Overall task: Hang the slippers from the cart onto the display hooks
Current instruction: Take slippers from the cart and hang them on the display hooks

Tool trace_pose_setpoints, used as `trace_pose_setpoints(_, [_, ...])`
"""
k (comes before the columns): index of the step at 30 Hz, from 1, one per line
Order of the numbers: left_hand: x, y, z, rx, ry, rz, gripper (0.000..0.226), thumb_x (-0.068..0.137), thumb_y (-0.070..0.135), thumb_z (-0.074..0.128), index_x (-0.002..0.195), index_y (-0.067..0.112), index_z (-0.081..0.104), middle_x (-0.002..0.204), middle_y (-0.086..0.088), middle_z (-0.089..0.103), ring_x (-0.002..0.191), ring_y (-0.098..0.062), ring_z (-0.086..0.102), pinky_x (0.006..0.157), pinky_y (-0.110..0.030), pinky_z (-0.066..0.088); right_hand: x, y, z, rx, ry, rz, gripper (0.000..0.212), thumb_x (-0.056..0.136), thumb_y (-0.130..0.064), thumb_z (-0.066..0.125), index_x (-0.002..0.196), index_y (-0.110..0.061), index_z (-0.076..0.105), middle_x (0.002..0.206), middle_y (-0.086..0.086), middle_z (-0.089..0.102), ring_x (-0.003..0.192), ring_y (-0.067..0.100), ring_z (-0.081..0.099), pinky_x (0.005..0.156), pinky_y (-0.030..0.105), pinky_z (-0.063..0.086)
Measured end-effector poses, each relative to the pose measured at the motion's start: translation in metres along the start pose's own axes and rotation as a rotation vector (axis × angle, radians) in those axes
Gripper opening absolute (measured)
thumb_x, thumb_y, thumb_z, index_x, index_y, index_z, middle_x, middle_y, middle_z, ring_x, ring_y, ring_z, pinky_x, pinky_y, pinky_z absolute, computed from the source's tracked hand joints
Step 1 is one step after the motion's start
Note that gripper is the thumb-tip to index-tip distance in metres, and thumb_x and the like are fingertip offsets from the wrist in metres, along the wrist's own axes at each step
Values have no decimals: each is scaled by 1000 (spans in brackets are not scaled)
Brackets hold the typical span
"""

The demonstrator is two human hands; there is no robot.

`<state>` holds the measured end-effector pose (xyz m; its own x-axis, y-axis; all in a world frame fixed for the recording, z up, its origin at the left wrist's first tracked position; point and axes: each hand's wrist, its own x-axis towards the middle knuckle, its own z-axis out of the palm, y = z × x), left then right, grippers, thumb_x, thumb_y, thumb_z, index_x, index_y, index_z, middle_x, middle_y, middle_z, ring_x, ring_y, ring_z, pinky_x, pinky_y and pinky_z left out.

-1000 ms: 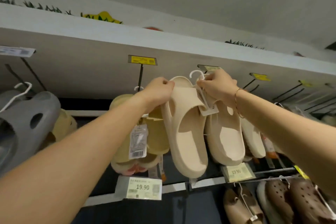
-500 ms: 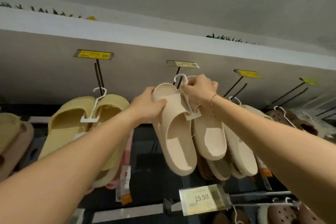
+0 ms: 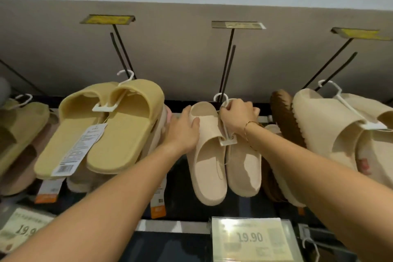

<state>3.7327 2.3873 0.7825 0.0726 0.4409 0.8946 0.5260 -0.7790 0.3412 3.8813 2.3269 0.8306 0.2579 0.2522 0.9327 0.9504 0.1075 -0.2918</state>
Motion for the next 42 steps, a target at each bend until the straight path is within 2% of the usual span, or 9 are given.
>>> trace_pose_setpoints(8, [-20,-21,57,233,-153,-128,62,104,48,27,159,32,4,140,-17,44,125,-38,47,107,-51,37,-10,33,58,-37,-272,-83,31,83,-44,45,71,-18,55,98,8,56,115,28,45,105,44,32])
trace_pose_setpoints(11, [-37,-24,68,222,-306,-146,60,95,52,29,153,37,23,129,-12,55,117,-39,54,103,-55,41,-24,43,67,-89,-392,-132,35,83,-49,51,98,-20,62,107,4,54,115,25,45,106,43,36])
trace_pose_setpoints(14, [-52,-19,65,261,-577,-194,45,93,40,41,133,23,54,123,-9,62,110,-30,59,93,-39,47,-41,44,60,-95,-642,-65,53,84,-49,61,125,-16,57,120,6,58,114,26,53,102,43,45])
trace_pose_setpoints(18, [-67,24,26,267,-642,-75,19,99,18,48,115,14,58,113,-9,62,98,-25,59,77,-29,44,-65,25,8,-60,-832,3,41,92,-41,62,126,-18,56,116,3,61,109,20,56,97,36,44])
trace_pose_setpoints(21, [-75,60,-23,196,-629,-70,20,96,18,55,114,11,62,106,-8,66,80,-15,59,61,-22,45,-71,-6,-55,-133,-903,-15,34,94,-31,64,125,-19,58,117,3,62,109,19,57,92,34,47])
trace_pose_setpoints(30, [-155,55,-247,250,-504,-174,18,93,15,52,101,11,69,85,-3,74,75,-17,69,70,-28,49,-161,-210,-139,70,-1036,-225,26,100,-19,49,106,-11,73,111,10,71,106,23,67,91,34,54])
trace_pose_setpoints(35, [-274,-10,-425,444,-491,-374,17,88,17,61,98,8,72,84,-5,74,68,-16,67,64,-31,53,-311,-372,-137,324,-1246,-358,26,100,-14,50,89,-8,73,106,21,71,89,25,67,75,30,51])
trace_pose_setpoints(39, [-407,-64,-544,491,-550,-544,16,87,14,59,74,18,69,62,5,69,56,-11,63,56,-25,48,-451,-477,-133,551,-1327,-505,25,101,3,44,115,13,62,88,18,64,52,16,57,55,22,45])
trace_pose_setpoints(42, [-515,-102,-609,662,-577,-672,28,91,22,62,64,16,59,60,5,58,56,-10,54,60,-23,44,-547,-543,-104,485,-1504,-730,22,94,-15,57,81,-6,72,75,10,69,59,16,60,55,26,47])
